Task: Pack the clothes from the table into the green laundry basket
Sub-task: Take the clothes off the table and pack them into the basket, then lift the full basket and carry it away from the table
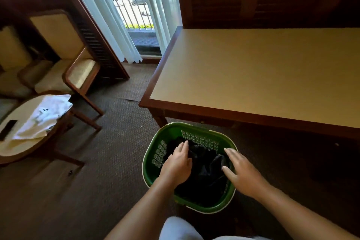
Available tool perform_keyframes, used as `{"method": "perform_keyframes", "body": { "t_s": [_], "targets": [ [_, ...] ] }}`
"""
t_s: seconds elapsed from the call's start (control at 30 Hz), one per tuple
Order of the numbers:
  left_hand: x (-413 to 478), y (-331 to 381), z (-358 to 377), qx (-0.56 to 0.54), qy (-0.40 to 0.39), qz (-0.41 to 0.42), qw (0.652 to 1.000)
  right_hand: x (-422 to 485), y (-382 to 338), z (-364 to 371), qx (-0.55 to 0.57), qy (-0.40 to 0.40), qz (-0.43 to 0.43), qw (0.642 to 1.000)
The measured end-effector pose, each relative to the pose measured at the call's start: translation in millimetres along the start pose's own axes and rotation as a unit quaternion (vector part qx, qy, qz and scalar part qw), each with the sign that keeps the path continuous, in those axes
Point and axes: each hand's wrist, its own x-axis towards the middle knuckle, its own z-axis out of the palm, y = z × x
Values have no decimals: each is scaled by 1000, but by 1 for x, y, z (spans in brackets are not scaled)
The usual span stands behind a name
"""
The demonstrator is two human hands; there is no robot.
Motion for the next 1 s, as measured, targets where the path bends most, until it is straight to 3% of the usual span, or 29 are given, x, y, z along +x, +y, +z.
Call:
{"method": "perform_keyframes", "body": {
  "t_s": [0.37,0.6,0.8,1.0],
  "targets": [
    [52,-91,-38,23,-50,120,991,29,-67,79,88,116,162,976],
    [62,-136,-44,31,-103,143,984,23,-90,123,132,161,247,946],
    [68,-151,-32,6,-106,118,987,21,-79,136,165,155,278,934],
    [106,-181,-8,-5,-29,58,998,53,-25,153,176,192,356,897]
  ]
}}
